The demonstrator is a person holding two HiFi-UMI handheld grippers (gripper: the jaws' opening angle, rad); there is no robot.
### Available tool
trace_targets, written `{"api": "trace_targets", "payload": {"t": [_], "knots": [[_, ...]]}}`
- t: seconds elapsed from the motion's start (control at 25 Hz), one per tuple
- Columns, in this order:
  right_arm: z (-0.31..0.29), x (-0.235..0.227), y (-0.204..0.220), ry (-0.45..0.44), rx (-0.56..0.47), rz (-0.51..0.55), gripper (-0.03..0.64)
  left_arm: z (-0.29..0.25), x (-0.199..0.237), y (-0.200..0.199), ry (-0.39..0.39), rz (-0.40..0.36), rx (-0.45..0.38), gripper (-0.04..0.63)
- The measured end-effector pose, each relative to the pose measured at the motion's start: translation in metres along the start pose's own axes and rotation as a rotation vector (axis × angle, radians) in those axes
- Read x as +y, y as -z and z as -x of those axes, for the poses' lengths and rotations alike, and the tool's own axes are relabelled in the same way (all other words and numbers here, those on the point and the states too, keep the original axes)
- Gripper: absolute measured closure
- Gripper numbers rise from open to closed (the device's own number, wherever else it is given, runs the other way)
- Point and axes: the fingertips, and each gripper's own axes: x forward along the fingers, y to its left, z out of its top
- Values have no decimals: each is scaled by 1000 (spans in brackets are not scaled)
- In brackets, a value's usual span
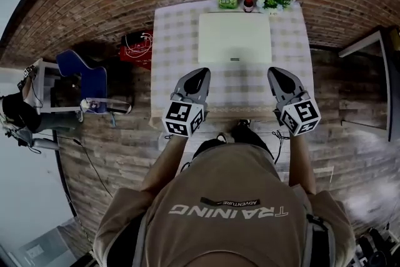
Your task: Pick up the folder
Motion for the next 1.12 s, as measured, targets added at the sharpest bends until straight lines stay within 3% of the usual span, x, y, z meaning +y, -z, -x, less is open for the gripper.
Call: {"api": "trace_targets", "payload": {"t": [0.24, 0.44, 0.68, 0.92, 1.12], "knots": [[-25, -39, 8, -64, 27, -28, 606, -26, 9, 2, -81, 91, 32, 589], [-35, -50, 30, -78, 72, -77, 606, -38, 17, 13, -94, 109, 76, 590], [-46, -56, 44, -52, 112, -90, 606, -52, 42, 11, -101, 155, 58, 589], [-64, -59, 32, -11, 159, -73, 606, -71, 67, 2, -28, 182, 38, 589], [-92, -77, 25, 107, 219, -106, 606, -94, 98, -2, 33, 170, 39, 589]]}}
